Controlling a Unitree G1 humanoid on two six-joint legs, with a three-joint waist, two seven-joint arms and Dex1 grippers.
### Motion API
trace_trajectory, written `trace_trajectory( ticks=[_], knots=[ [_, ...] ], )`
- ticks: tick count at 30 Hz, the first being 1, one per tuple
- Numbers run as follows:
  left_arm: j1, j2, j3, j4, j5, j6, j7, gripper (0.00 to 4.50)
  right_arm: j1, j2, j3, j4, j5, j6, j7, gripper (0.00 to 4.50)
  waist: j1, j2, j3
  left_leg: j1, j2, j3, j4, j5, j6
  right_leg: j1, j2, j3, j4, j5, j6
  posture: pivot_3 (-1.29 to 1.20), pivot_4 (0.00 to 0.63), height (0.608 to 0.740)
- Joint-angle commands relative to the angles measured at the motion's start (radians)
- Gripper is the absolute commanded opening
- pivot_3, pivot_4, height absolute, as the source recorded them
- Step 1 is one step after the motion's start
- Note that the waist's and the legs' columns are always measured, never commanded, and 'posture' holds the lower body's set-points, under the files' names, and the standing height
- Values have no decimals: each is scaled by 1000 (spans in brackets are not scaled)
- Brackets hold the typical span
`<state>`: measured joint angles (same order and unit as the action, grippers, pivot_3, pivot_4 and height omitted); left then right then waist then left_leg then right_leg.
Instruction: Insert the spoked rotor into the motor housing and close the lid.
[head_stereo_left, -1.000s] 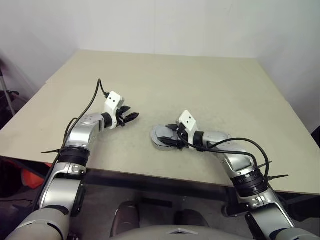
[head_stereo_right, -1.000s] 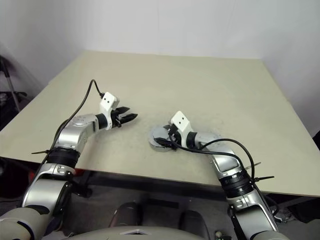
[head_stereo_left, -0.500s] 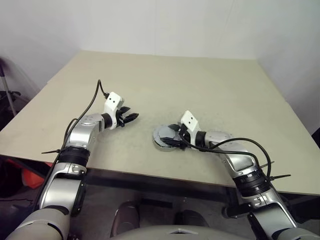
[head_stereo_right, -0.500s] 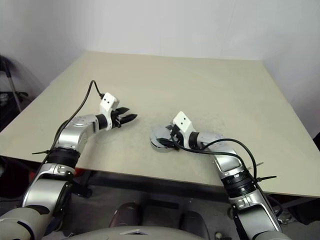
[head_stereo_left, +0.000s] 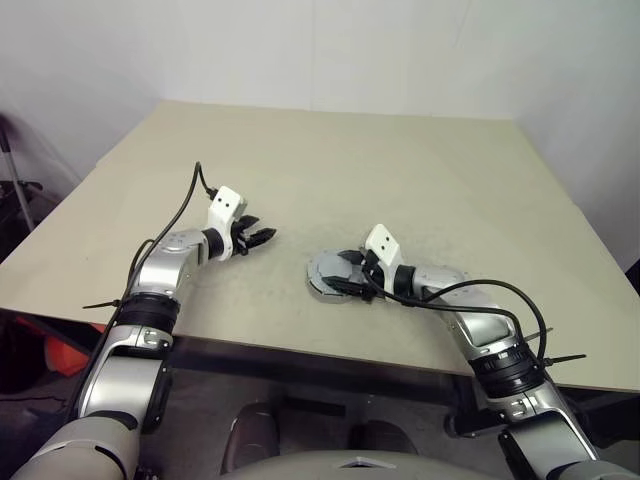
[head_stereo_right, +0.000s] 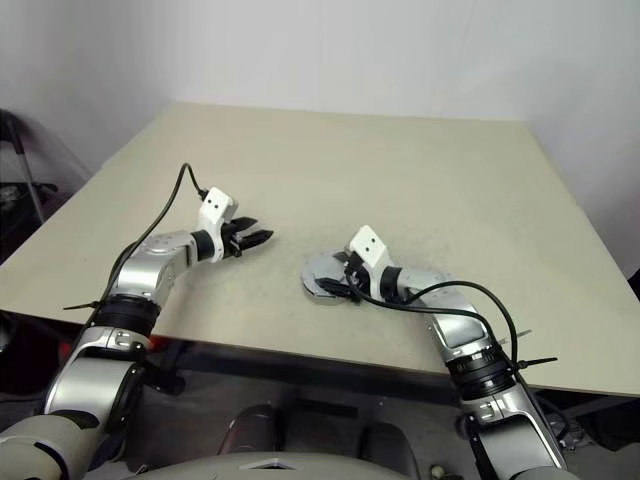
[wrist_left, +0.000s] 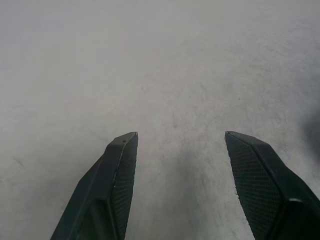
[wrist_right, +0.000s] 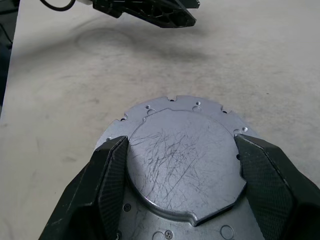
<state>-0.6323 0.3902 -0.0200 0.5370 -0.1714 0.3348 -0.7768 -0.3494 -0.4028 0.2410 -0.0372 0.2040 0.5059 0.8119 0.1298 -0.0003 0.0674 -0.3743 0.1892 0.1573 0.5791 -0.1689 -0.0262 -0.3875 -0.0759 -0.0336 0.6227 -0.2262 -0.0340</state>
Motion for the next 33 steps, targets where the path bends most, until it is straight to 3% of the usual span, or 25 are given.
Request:
trace_trajectory(
  ticks=[1,24,33],
  knots=[
    [-28,6,9,-14,1,-19,0,2950,8,-20,7,-7,-10,-4,10,2934,0,0,0,0,0,0,0,0,0,0,0,0,0,0,0,0,0,740],
    [-15,8,9,-26,2,-12,5,2950,16,-43,58,13,-74,-60,9,2934,0,0,0,2,0,0,0,0,0,2,0,0,-1,0,0,0,0,740],
    [-12,9,6,-23,5,-13,7,2950,10,-13,33,-2,-22,-67,17,2934,-3,0,0,2,0,0,-1,0,1,2,0,0,-1,0,0,0,0,740]
  ],
)
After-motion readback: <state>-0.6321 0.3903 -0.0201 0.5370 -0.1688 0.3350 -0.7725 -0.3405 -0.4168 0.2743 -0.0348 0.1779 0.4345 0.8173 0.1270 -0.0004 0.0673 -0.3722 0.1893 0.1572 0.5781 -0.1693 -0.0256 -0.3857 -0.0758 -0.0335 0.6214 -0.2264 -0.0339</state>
